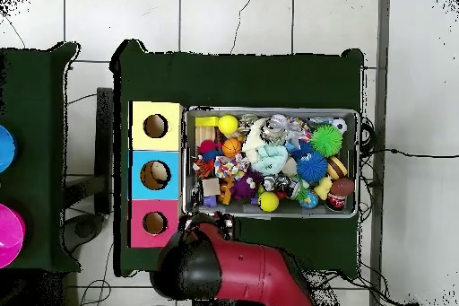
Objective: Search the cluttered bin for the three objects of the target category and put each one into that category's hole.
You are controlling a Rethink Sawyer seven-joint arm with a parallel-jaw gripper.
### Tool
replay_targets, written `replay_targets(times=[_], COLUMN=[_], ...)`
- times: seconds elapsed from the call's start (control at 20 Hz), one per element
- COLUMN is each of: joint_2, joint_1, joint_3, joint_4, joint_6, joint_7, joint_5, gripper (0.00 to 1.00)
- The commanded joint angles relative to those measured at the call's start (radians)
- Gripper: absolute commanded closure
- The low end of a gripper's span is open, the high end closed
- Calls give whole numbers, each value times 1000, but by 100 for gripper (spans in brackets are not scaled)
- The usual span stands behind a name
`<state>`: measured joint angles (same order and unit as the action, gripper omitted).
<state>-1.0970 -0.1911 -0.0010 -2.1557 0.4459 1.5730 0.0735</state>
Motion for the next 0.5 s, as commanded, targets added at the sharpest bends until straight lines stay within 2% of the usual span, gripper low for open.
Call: replay_targets(times=[0.05, 0.4, 0.5], joint_2=[153, 207, 216], joint_1=[-8, -29, -55], joint_3=[-27, -39, -19], joint_4=[147, 256, 271], joint_6=[-35, 4, 15], joint_7=[100, 96, 70], joint_5=[116, 140, 138], gripper=[0, 0, 0])
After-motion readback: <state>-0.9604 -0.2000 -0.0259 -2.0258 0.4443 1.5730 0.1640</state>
